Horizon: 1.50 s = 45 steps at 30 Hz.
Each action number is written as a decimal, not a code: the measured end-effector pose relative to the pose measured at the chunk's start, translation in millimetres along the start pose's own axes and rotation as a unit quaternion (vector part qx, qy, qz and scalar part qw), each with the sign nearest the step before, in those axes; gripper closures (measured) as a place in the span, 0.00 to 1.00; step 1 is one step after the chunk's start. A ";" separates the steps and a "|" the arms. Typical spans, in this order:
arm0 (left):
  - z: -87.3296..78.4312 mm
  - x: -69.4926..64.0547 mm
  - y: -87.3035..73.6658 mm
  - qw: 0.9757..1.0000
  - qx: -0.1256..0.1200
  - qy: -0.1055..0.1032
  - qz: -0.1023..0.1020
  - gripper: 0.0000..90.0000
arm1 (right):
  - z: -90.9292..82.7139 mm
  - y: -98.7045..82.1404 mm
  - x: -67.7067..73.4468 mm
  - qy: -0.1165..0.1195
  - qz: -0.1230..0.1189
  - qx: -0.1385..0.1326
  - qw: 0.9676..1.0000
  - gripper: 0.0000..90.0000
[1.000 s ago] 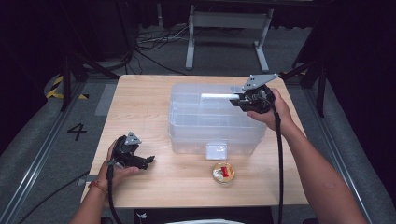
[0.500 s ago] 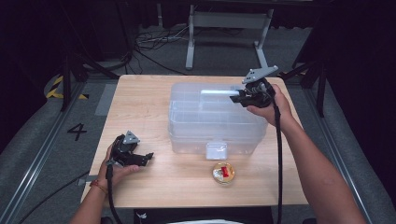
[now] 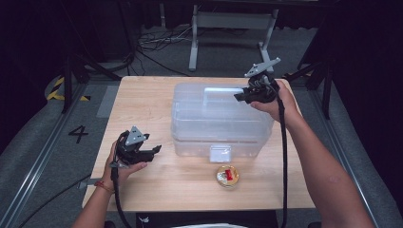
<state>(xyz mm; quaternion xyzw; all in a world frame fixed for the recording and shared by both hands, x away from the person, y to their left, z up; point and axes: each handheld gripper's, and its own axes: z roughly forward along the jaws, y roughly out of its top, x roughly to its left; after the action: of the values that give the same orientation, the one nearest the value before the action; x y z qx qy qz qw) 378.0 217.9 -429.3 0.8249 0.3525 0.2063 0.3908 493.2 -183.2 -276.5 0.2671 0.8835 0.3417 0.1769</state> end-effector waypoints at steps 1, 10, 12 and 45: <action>-1.5 -0.8 2.6 1.000 0.001 0.005 0.008 0.44 | -0.1 1.5 -0.5 -0.001 -0.001 0.004 1.000 0.81; -9.7 -10.7 20.3 1.000 -0.022 -0.002 0.008 0.68 | -0.2 5.1 -6.6 0.010 0.004 0.004 1.000 0.81; -10.6 -13.4 25.7 0.999 -0.034 -0.005 0.011 0.73 | 0.0 6.4 -7.9 0.012 0.004 0.005 1.000 0.81; 7.7 -34.6 50.6 0.997 -0.062 -0.028 0.036 1.00 | -2.9 10.4 -8.0 -0.002 0.000 0.005 1.000 0.76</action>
<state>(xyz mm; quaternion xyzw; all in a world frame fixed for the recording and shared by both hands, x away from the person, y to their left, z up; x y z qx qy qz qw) 381.0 165.8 -396.3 0.8165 0.2978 0.2183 0.4437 501.8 -183.0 -266.1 0.2685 0.8847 0.3370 0.1779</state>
